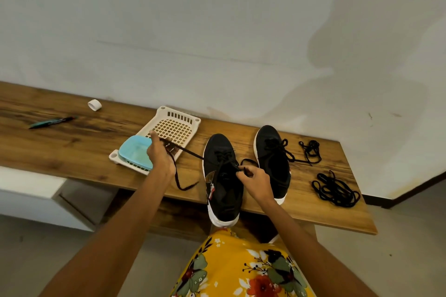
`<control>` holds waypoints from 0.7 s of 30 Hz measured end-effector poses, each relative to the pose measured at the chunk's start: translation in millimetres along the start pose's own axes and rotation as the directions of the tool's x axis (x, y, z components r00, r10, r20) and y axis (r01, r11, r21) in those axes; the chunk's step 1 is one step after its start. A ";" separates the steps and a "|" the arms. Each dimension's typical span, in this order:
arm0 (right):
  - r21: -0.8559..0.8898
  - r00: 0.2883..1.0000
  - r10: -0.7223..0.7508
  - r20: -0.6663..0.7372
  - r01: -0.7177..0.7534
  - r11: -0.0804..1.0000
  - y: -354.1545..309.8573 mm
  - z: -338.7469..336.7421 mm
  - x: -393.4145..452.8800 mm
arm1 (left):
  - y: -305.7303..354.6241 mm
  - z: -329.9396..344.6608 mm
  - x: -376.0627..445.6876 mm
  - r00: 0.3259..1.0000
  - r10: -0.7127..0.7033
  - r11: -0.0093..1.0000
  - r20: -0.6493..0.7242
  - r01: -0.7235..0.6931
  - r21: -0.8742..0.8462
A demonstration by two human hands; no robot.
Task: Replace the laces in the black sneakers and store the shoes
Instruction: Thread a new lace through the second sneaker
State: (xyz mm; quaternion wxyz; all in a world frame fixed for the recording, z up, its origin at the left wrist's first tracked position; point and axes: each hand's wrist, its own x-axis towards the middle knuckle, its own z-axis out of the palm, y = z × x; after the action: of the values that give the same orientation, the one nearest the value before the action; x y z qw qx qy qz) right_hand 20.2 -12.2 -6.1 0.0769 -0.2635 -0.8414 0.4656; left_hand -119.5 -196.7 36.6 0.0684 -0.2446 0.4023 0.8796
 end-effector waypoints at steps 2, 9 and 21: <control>0.039 0.999 0.036 -0.015 -0.035 0.999 1.3 -0.4 0.3 | 10.7 8.7 -0.7 1.000 0.006 0.994 0.027 -0.003 -0.112; 0.164 0.998 0.036 0.057 -0.045 0.985 6.5 -4.0 -0.9 | -9.0 8.0 -9.6 0.964 0.081 0.724 0.253 -0.231 0.650; 0.072 0.976 -0.208 0.070 0.203 0.977 -37.7 -12.5 44.3 | -57.3 34.9 -9.9 0.847 -0.264 -0.277 0.462 -0.525 0.805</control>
State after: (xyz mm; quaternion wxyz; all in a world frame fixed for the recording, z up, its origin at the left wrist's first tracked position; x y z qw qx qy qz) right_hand -26.8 3.8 26.8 0.1007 -0.1544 -0.8510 0.4917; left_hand -105.8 -131.9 22.2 0.2263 0.1879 0.9270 0.2327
